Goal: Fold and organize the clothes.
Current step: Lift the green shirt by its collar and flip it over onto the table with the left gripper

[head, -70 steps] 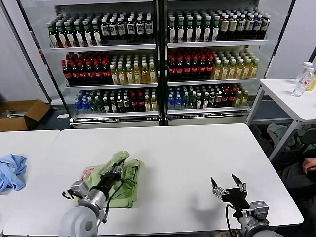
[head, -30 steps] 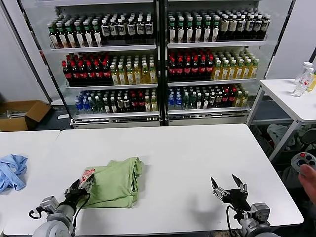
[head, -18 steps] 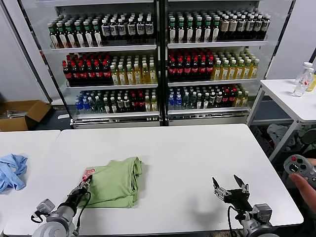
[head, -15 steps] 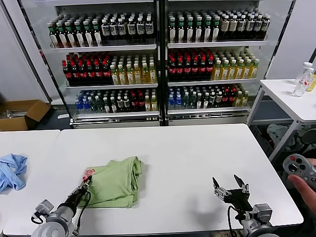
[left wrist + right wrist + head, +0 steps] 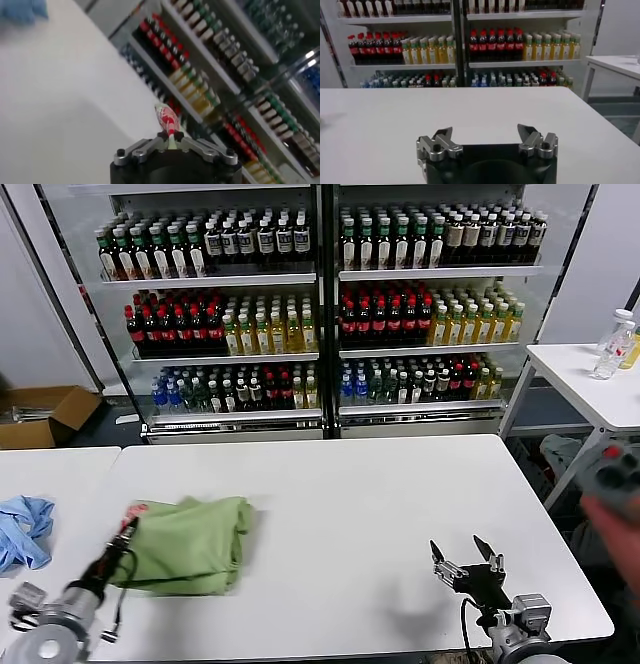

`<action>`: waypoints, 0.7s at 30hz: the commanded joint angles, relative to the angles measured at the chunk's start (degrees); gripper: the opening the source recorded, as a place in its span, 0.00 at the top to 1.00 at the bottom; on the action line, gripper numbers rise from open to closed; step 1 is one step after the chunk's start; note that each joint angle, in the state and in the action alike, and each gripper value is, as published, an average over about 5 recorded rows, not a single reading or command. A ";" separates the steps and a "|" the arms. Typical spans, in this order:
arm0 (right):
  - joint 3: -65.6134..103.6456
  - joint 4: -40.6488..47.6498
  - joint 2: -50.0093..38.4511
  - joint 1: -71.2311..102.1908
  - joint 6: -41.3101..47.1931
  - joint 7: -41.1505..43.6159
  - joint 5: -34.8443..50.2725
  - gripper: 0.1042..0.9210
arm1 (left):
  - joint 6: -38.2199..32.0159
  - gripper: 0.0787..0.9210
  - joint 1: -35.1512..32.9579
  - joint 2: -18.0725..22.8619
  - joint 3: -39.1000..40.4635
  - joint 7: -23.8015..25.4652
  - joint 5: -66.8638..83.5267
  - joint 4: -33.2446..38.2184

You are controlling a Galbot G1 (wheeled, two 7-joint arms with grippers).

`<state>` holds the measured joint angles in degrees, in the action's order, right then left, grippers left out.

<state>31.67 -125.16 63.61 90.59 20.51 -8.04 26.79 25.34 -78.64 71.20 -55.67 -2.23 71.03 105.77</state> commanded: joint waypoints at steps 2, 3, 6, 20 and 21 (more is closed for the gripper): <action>-0.77 -0.14 0.22 -0.33 -0.05 0.00 -0.11 0.12 | 1.53 0.96 -2.33 -8.73 -9.70 1.09 -16.82 12.84; -0.81 -0.32 0.26 -0.33 -0.07 0.01 -0.12 0.12 | 1.57 0.96 -2.98 -8.38 -7.00 1.07 -19.82 14.81; -0.72 -0.96 0.33 -0.13 -0.11 0.05 -0.16 0.12 | 1.64 0.96 -3.10 -5.91 3.66 -0.31 -27.40 18.60; 2.77 -5.19 -0.48 1.39 -0.28 0.19 0.23 0.12 | 4.57 0.96 14.07 13.09 46.05 -11.05 -33.02 9.60; 3.03 -5.22 -0.65 1.42 -0.30 0.22 0.36 0.12 | 4.43 0.96 15.21 14.10 47.11 -11.90 -31.64 8.29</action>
<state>33.26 -128.60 63.26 91.75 20.22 -7.88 26.89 27.87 -75.03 73.76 -34.93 -6.40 39.65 117.17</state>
